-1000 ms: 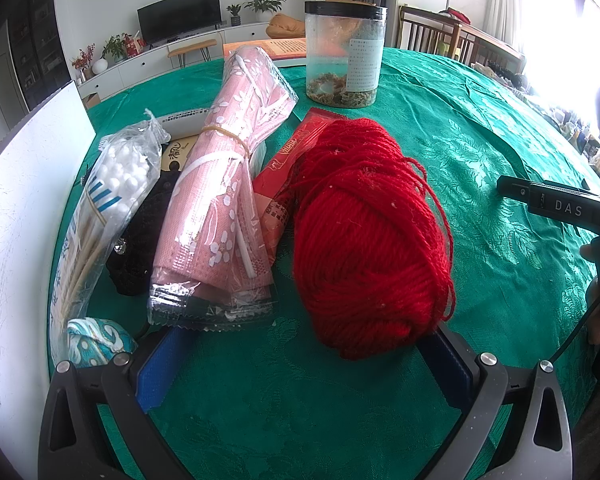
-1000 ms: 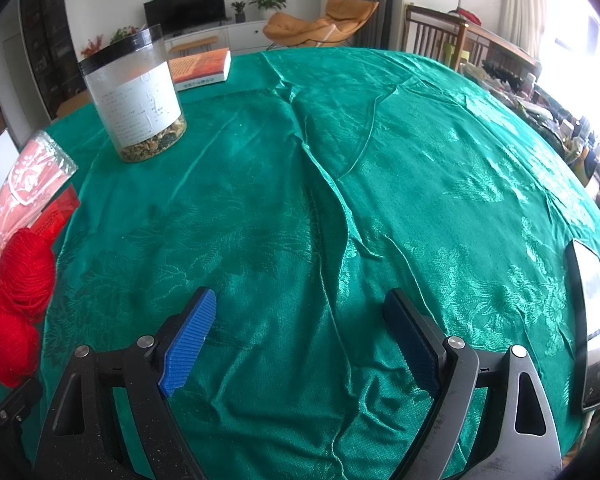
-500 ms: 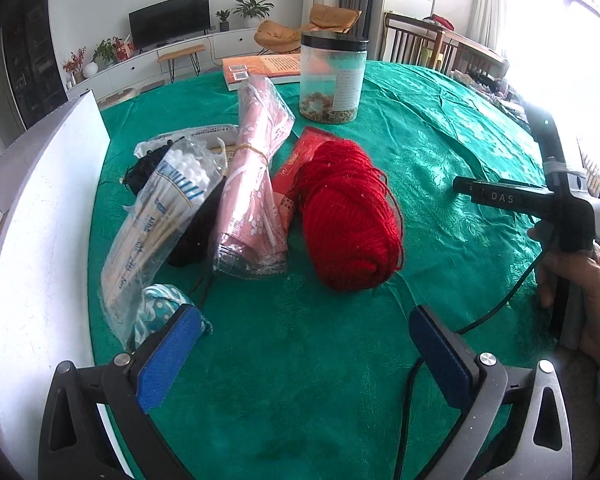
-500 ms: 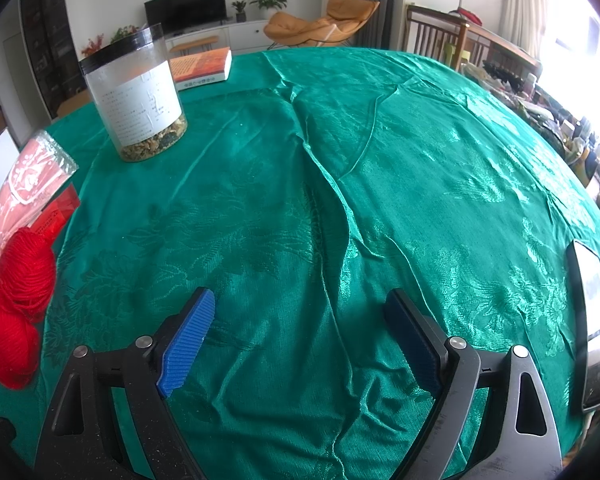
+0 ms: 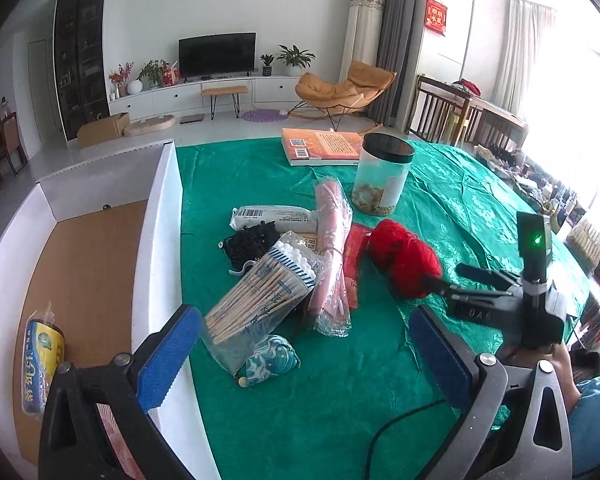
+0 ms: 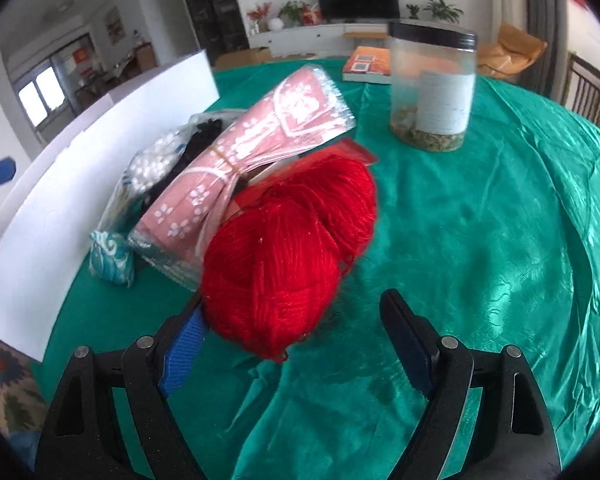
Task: Organize soft objects
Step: 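Move the left tool back toward the pile of items, then grasp the pink wrapped roll with the left tool while the right grasps the red yarn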
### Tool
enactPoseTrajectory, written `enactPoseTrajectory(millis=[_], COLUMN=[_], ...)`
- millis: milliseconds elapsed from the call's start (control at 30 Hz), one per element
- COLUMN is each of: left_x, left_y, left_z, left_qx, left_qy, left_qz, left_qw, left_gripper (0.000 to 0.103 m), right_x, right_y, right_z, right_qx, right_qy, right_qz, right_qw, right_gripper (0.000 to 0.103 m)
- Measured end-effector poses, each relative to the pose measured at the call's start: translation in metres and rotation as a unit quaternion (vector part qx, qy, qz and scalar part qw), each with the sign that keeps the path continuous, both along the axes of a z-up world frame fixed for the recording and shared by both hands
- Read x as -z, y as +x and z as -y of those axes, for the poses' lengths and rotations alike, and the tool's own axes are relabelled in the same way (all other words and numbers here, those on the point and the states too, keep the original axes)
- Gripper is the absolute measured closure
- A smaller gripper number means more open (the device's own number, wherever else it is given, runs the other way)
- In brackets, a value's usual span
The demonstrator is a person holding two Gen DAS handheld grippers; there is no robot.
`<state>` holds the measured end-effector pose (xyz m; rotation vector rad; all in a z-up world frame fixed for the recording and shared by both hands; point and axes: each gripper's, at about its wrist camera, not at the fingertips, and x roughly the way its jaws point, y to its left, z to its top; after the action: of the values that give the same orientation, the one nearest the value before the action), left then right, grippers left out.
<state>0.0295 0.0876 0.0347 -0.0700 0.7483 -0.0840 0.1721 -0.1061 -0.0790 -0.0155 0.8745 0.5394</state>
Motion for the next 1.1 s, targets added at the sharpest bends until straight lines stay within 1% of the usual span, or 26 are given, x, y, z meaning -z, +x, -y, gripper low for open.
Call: enactPoseTrajectory(millis=[33,67,100,167,200,233,267,367,467,567,667,767,833,967,1033,1100], left_x=[0.001,0.004,0.006,0.012,0.014,0.015,0.016,0.018,0.021,0.025,0.03,0.033,0.034,0.024,0.019,0.017], left_y=[0.0,0.0,0.002,0.004,0.005,0.006,0.005,0.004,0.003,0.005,0.007,0.01,0.015,0.039,0.059,0.083], left_z=[0.0,0.001,0.001,0.006,0.009,0.011,0.014,0.02,0.02,0.02,0.025,0.032,0.036,0.047,0.052,0.058], left_qx=[0.0,0.001,0.002,0.002,0.005,0.007,0.008,0.015,0.015,0.015,0.02,0.027,0.033,0.039,0.038,0.039], left_qy=[0.0,-0.003,-0.007,-0.017,-0.023,-0.026,-0.024,-0.011,-0.008,-0.016,-0.009,-0.004,0.002,0.02,0.026,0.031], left_qz=[0.001,-0.001,-0.004,-0.013,-0.016,-0.018,-0.019,-0.026,-0.035,-0.045,-0.052,-0.058,-0.061,-0.06,-0.063,-0.071], left_qw=[1.0,1.0,1.0,0.9998,0.9996,0.9995,0.9995,0.9995,0.9992,0.9987,0.9984,0.9979,0.9976,0.9972,0.997,0.9962], left_gripper=[0.0,0.0,0.0,0.0,0.0,0.0,0.0,0.0,0.0,0.0,0.0,0.0,0.0,0.0,0.001,0.004], right_x=[-0.007,-0.017,-0.025,-0.035,-0.035,-0.033,-0.03,-0.025,-0.019,-0.007,0.001,0.01,0.01,0.011,0.012,0.012], right_y=[0.004,0.005,0.004,-0.007,-0.012,-0.017,-0.018,-0.016,-0.009,-0.003,0.002,0.005,0.004,0.005,0.005,0.005], right_z=[0.024,0.051,0.076,0.114,0.124,0.129,0.131,0.125,0.107,0.1,0.097,0.098,0.098,0.096,0.094,0.093], right_qx=[0.067,0.132,0.186,0.251,0.268,0.274,0.273,0.253,0.225,0.207,0.202,0.204,0.205,0.204,0.203,0.202], right_qy=[0.004,0.008,0.019,0.047,0.048,0.048,0.051,0.067,0.039,0.021,0.011,0.011,0.01,-0.001,-0.008,-0.015], right_qz=[0.018,0.044,0.065,0.089,0.094,0.093,0.082,0.055,0.037,0.016,-0.005,-0.026,-0.026,-0.023,-0.021,-0.019], right_qw=[0.998,0.99,0.98,0.963,0.957,0.956,0.957,0.964,0.973,0.978,0.979,0.979,0.978,0.979,0.979,0.979], right_gripper=[0.018,0.017,0.016,0.014,0.014,0.014,0.014,0.014,0.014,0.014,0.014,0.015,0.015,0.014,0.014,0.014])
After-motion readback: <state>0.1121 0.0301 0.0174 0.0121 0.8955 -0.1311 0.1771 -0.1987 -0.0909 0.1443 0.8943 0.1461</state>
